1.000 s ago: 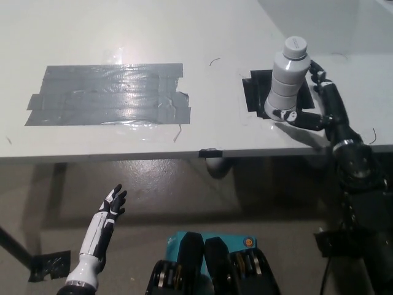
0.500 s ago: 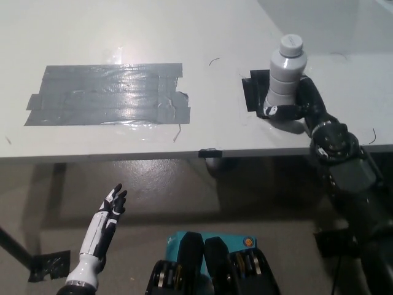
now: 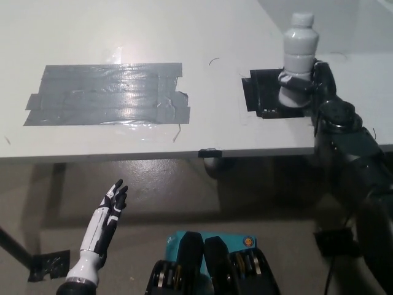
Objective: A white bottle is kept in the middle of the desk infront of the robot and the robot picks it up with its right hand and passes it to a person
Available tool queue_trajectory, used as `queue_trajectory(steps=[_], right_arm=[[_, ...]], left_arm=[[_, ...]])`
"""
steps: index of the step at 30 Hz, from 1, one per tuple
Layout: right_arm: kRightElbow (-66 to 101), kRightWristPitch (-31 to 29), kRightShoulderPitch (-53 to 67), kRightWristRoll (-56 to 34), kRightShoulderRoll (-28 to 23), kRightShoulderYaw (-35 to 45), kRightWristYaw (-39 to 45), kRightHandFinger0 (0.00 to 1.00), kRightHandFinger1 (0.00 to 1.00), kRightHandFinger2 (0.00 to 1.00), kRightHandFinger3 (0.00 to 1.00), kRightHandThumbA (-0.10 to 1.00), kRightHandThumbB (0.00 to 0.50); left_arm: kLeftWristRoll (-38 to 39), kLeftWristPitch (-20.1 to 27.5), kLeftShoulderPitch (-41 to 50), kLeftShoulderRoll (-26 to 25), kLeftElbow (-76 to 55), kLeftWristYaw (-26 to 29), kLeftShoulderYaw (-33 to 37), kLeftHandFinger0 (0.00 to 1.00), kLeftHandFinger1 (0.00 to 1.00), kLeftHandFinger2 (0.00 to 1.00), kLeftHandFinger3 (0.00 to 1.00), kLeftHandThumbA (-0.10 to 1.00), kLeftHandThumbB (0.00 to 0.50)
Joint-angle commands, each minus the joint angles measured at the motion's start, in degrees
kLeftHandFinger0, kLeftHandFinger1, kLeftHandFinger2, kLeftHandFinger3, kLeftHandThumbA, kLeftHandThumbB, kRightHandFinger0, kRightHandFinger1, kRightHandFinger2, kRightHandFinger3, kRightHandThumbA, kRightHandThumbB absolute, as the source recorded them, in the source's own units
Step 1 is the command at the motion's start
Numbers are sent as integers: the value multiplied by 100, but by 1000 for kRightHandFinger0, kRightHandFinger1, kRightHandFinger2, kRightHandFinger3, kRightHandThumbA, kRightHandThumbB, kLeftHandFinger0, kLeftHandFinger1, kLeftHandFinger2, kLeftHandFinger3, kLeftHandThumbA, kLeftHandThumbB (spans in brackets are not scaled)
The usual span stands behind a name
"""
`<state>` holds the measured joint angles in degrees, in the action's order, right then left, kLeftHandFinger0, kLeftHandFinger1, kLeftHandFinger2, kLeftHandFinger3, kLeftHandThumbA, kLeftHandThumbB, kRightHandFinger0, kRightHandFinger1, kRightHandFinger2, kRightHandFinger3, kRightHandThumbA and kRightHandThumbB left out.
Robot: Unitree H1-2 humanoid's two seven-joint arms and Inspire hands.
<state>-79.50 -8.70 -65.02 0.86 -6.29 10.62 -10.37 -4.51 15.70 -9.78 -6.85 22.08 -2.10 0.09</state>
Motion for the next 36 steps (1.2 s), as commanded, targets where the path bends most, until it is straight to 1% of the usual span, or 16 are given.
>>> queue_trajectory(steps=[1, 5, 8, 11, 13, 14, 16, 20, 21, 25, 26, 28, 30, 31, 33, 36], right_arm=[[98, -487, -278, -156, 112, 5, -295, 184, 586, 891, 692, -100, 188], [176, -666, -275, -54, 124, -128, -240, 152, 544, 849, 698, -100, 178], [261, -810, -347, 43, 139, -265, -219, 126, 523, 828, 723, -100, 170], [345, -1008, -362, 110, 173, -420, -171, 147, 541, 847, 759, -100, 160], [415, -971, -381, 227, 200, -581, -182, 156, 542, 850, 767, -100, 158], [471, -990, -394, 329, 247, -746, -120, 130, 513, 835, 768, -100, 165], [537, -979, -401, 410, 284, -923, -46, 116, 505, 833, 773, -100, 157], [804, -766, -439, 551, 456, -1337, 215, 120, 533, 856, 787, -100, 177], [845, -700, -472, 506, 558, -1389, 319, 117, 550, 883, 817, -100, 177], [609, -595, -564, 412, 752, -1455, 405, 119, 546, 876, 804, -100, 157], [569, -512, -576, 373, 789, -1434, 422, 118, 553, 895, 821, -100, 148], [479, -420, -614, 356, 842, -1422, 413, 118, 576, 933, 857, -100, 156], [438, -391, -624, 389, 884, -1438, 362, 93, 561, 916, 850, -100, 157], [403, -383, -628, 415, 905, -1460, 362, 70, 543, 870, 810, -100, 160], [354, -354, -625, 485, 940, -1528, 359, 55, 530, 834, 785, -100, 159], [317, -292, -615, 521, 967, -1589, 335, 55, 537, 832, 799, -100, 160]], left_arm=[[-89, 72, -66, -100, -248, -20, 56, 1000, 1000, 1000, 1000, 930, 76], [-40, 45, -42, -90, -290, -28, 42, 1000, 1000, 1000, 1000, 890, 56], [-57, 56, -77, -109, -258, -25, 45, 1000, 1000, 1000, 1000, 903, 55], [-71, 57, -82, -104, -226, -5, 47, 1000, 1000, 1000, 1000, 903, 54], [-54, 69, -82, -101, -191, -5, 40, 1000, 1000, 1000, 1000, 899, 59], [-56, 79, -71, -97, -182, 2, 39, 1000, 1000, 1000, 1000, 891, 45], [-83, 73, -67, -96, -185, 14, 47, 1000, 1000, 1000, 1000, 891, 41], [-81, 89, -75, -105, -191, -15, 68, 1000, 1000, 1000, 1000, 887, 25], [-64, 56, -82, -88, -170, -16, 67, 1000, 1000, 1000, 1000, 890, 50], [-82, 59, -43, -77, -188, -12, 92, 1000, 1000, 1000, 1000, 899, 52], [-85, 65, -35, -81, -198, -9, 94, 1000, 1000, 1000, 1000, 890, 58], [-71, 84, -58, -93, -195, -13, 91, 1000, 1000, 1000, 1000, 876, 52], [-106, 116, -92, -120, -179, -15, 108, 1000, 1000, 1000, 1000, 875, 55], [-110, 77, -106, -123, -192, -18, 111, 1000, 1000, 1000, 1000, 874, 63], [-123, -25, -114, -121, -234, -15, 116, 1000, 1000, 1000, 1000, 881, 84], [-144, -24, -103, -126, -247, -14, 126, 1000, 1000, 1000, 1000, 884, 87]])
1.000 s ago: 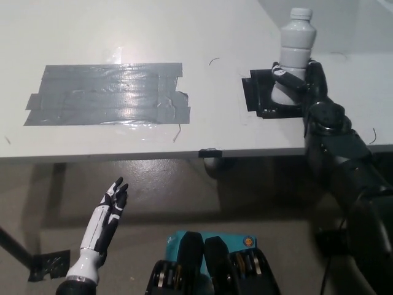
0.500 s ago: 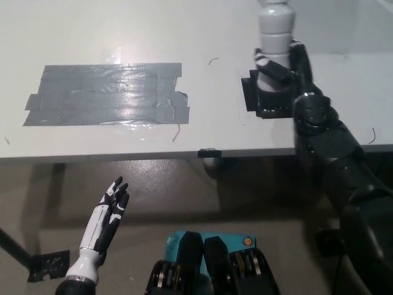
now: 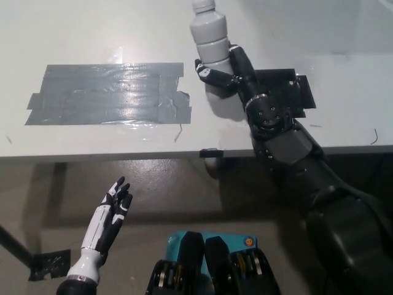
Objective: A white bottle is kept in the middle of the desk infront of the robot and the robot picks it up with its right hand and passes it to a person
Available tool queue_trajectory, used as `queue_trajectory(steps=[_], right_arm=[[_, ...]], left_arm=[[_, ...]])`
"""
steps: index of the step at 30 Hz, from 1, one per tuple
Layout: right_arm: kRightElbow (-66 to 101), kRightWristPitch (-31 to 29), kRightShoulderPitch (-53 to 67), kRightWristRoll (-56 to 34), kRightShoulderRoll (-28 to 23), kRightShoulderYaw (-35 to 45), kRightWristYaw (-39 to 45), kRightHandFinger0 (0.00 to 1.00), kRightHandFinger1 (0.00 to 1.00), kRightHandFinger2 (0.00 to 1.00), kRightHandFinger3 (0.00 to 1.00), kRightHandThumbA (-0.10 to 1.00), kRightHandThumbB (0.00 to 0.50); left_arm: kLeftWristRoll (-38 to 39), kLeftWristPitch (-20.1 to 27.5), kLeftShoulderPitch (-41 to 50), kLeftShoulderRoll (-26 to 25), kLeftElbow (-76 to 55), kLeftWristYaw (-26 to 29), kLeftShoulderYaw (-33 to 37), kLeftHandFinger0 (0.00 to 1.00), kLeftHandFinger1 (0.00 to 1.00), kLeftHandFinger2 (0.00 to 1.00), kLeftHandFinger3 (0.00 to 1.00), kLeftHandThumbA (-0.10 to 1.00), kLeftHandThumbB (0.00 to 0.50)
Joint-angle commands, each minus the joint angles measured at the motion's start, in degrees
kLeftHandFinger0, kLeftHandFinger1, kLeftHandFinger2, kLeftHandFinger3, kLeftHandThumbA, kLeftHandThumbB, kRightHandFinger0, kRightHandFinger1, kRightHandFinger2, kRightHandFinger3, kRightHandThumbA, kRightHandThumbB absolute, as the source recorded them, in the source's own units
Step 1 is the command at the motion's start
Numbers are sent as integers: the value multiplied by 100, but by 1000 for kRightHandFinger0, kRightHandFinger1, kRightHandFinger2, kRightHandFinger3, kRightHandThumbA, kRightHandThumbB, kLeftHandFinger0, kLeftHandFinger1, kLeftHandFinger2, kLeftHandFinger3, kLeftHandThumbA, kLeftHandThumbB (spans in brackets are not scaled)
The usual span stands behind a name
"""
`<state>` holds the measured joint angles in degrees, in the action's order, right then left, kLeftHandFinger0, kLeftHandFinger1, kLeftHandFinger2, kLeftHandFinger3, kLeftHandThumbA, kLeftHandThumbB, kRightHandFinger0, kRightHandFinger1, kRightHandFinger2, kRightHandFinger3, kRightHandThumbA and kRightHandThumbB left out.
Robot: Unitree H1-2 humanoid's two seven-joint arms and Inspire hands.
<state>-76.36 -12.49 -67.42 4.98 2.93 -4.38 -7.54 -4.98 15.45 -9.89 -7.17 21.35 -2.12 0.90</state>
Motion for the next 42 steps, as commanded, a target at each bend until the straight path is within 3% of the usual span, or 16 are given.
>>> queue_trajectory(steps=[1, 4, 20, 21, 22, 23, 24, 25, 26, 28, 32, 34, 42], right_arm=[[-2, 81, -369, 115, 49, -106, 56, 56, 538, 833, 801, -100, 159], [-18, 35, -300, 37, 80, -64, 121, 76, 550, 834, 807, -100, 158], [12, -34, -262, -26, 52, 11, 127, 73, 550, 872, 847, -100, 151], [32, -34, -248, -23, 60, 16, 84, 83, 558, 881, 852, -100, 169], [43, -45, -239, 7, 64, 0, 6, 166, 637, 961, 876, -89, 205], [47, -63, -233, 52, 64, -28, -84, 230, 667, 943, 834, -79, 208], [39, -134, -224, -12, 74, 36, -111, 551, 956, 1000, 1000, 155, 256], [38, -150, -221, -37, 76, 58, -104, 563, 881, 1000, 1000, 226, 264], [40, -178, -220, -126, 65, 121, 52, 724, 945, 1000, 1000, 391, 343], [38, -206, -216, -244, 50, 210, 293, 1000, 1000, 1000, 1000, 524, 436], [25, -444, -186, -300, -8, 275, 592, 1000, 1000, 1000, 1000, 652, 496], [33, -510, -169, -221, -36, 222, 582, 1000, 1000, 1000, 1000, 741, 500], [182, -696, -63, 7, -94, 34, 242, 1000, 1000, 1000, 1000, 861, 500]], left_arm=[[-106, 2, -92, -96, -175, -11, 47, 1000, 1000, 1000, 1000, 885, 91], [-115, 1, -80, -112, -165, -24, 52, 1000, 1000, 1000, 1000, 854, 106], [-160, -46, -64, -126, -160, -13, 77, 1000, 1000, 1000, 1000, 770, 77], [-166, -67, -55, -127, -181, -13, 78, 1000, 1000, 1000, 1000, 770, 75], [-173, -78, -55, -127, -188, -11, 79, 1000, 1000, 1000, 1000, 771, 69], [-180, -83, -57, -127, -185, -9, 81, 1000, 1000, 1000, 1000, 772, 67], [-180, -109, -54, -119, -205, -2, 76, 1000, 1000, 1000, 1000, 774, 70], [-182, -114, -53, -118, -208, 1, 76, 1000, 1000, 1000, 1000, 775, 70], [-186, -135, -53, -118, -218, 1, 77, 1000, 1000, 1000, 1000, 778, 75], [-201, -149, -52, -121, -236, 8, 79, 1000, 1000, 1000, 1000, 779, 68], [-204, -130, -77, -131, -222, -3, 87, 1000, 1000, 1000, 1000, 780, 59], [-205, -106, -84, -138, -201, -7, 90, 1000, 1000, 1000, 1000, 785, 54], [-202, -115, -82, -136, -221, -14, 97, 1000, 1000, 1000, 1000, 772, 40]])
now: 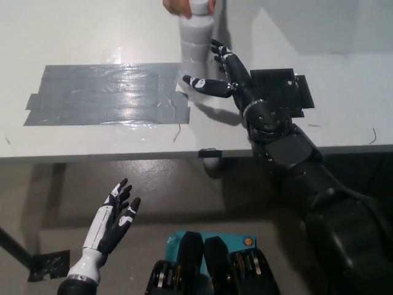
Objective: A white bottle is kept in the middle of the desk infront of the robot and the robot picks it up with its right hand and passes it to a person
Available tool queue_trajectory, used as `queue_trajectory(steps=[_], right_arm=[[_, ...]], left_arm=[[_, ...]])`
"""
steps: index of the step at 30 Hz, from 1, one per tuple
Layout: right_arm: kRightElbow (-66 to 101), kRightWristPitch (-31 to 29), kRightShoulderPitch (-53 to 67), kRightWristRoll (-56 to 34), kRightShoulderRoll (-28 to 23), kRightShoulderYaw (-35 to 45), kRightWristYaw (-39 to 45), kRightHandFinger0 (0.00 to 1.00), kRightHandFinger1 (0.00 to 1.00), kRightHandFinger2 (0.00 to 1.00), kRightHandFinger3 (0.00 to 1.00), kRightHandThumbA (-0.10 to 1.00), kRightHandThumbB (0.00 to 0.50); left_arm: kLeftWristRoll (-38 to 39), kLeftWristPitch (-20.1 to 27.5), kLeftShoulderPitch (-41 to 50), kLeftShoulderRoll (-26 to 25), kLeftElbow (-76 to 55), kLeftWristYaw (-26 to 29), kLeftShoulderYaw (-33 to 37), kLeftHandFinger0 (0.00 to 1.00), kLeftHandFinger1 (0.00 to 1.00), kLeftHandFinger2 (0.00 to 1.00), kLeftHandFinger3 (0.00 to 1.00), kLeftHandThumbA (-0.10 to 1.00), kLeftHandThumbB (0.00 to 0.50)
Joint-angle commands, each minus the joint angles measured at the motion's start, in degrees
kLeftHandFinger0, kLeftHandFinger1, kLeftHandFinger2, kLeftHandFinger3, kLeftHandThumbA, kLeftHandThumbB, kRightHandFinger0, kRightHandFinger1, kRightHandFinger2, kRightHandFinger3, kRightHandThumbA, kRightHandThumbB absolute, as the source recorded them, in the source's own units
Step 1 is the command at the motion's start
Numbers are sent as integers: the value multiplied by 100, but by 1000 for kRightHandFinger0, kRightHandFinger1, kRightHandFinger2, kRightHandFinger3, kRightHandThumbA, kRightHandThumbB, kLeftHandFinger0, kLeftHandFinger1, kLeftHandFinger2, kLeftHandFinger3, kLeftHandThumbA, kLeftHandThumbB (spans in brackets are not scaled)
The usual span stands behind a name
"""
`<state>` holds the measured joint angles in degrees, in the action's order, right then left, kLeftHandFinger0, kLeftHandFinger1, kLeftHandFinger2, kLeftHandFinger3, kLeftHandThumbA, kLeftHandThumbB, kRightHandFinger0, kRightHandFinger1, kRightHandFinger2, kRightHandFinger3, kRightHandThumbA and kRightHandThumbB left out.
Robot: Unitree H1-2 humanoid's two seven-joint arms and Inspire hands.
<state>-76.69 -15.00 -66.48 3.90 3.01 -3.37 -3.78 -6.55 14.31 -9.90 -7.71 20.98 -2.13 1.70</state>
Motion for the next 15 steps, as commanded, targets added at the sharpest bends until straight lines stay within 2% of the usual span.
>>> queue_trajectory(steps=[1, 5, 8, 10, 12, 15], right_arm=[[253, -454, -137, 177, -111, -115, -226, 1000, 1000, 1000, 1000, 876, 500], [574, -447, -4, 222, -185, -156, -264, 1000, 1000, 1000, 1000, 889, 500], [1079, -380, 204, 368, -313, -232, -352, 1000, 1000, 1000, 1000, 928, 500], [1819, -201, 520, 340, -434, -200, -193, 1000, 1000, 1000, 1000, 927, 500], [2691, 19, 884, 260, -549, -149, 7, 1000, 1000, 1000, 1000, 947, 500], [4421, 495, 1565, 212, -733, -155, 276, 1000, 1000, 1000, 1000, 969, 500]], left_arm=[[-42, -9, -81, -85, -187, -17, 17, 1000, 1000, 1000, 1000, 773, 41], [-23, -34, -90, -80, -199, -15, 7, 1000, 1000, 1000, 1000, 746, 36], [10, 25, -128, -90, -146, -42, 8, 1000, 1000, 1000, 1000, 687, 17], [17, 31, -136, -97, -121, -46, 4, 1000, 1000, 1000, 1000, 685, 28], [55, -18, -146, -95, -136, -61, -12, 1000, 1000, 1000, 1000, 711, 60], [46, -38, -185, -116, -139, -54, -25, 1000, 1000, 1000, 1000, 714, 46]])
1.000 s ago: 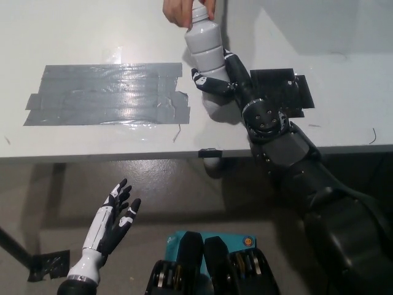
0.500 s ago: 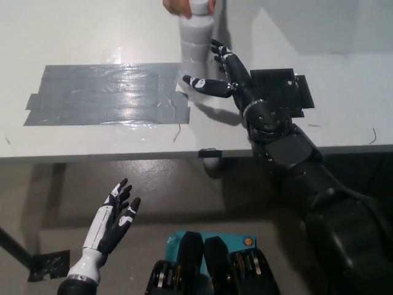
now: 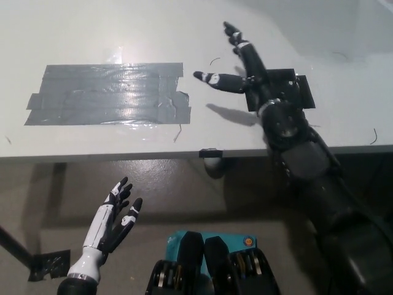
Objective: A white bottle is kept in the middle of the desk infront of the robot and the robot picks it up with its right hand and passes it to a person
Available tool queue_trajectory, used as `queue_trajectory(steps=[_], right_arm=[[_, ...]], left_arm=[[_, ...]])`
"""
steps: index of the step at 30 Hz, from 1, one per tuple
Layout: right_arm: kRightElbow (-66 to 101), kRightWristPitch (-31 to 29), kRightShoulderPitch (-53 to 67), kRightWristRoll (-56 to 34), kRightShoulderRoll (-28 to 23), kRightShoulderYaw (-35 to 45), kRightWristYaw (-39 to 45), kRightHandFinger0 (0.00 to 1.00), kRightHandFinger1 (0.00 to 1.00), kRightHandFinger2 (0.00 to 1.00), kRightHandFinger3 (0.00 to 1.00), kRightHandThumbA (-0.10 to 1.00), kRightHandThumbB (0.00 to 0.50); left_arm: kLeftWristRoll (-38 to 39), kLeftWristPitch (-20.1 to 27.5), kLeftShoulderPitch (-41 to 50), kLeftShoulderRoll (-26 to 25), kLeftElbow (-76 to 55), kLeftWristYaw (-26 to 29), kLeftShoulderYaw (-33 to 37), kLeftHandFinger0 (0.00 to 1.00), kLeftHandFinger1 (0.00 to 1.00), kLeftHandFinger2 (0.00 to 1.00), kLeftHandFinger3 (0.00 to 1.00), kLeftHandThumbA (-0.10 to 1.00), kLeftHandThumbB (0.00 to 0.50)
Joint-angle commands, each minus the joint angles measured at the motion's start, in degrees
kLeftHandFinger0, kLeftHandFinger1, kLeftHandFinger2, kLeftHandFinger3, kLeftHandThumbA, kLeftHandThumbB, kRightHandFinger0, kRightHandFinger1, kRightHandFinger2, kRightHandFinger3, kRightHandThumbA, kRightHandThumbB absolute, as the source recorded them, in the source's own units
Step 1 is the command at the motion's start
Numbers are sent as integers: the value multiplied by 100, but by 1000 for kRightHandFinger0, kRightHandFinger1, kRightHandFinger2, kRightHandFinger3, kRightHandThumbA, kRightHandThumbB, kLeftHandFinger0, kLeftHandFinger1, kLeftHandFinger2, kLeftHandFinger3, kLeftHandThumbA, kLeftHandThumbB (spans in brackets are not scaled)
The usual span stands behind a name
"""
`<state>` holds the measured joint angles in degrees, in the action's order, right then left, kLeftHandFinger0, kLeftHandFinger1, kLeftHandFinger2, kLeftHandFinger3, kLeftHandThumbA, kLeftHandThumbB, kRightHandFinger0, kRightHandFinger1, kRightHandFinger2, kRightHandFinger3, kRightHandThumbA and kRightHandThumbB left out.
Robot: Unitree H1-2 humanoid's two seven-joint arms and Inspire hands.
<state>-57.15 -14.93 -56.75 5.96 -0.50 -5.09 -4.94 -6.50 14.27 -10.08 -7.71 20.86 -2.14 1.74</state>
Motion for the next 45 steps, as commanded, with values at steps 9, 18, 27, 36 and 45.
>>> queue_trajectory(steps=[9, 18, 27, 36, 45], right_arm=[[6685, 985, 2675, -658, -443, 41, 610, 1000, 1000, 1000, 1000, 934, 450], [7932, 385, 4205, -214, -261, -141, 438, 1000, 1000, 1000, 1000, 952, 424], [6256, -238, 4628, -269, -339, 84, 367, 1000, 1000, 1000, 1000, 1000, 258], [4360, -559, 4584, -406, -339, 111, 471, 1000, 1000, 1000, 1000, 941, 200], [3476, -774, 4485, -509, -414, 180, 592, 1000, 1000, 1000, 1000, 947, 209]], left_arm=[[36, 79, -277, -111, 38, -12, -43, 1000, 1000, 1000, 1000, 728, 55], [51, 84, -308, -117, 104, 4, -67, 1000, 1000, 1000, 1000, 690, 25], [-10, 84, -206, -109, 131, 24, -36, 1000, 1000, 1000, 1000, 708, 53], [-50, 102, -170, -85, 190, 59, -14, 1000, 1000, 1000, 1000, 708, 42], [-25, 113, -160, -68, 213, 56, -20, 1000, 1000, 1000, 1000, 728, 47]])
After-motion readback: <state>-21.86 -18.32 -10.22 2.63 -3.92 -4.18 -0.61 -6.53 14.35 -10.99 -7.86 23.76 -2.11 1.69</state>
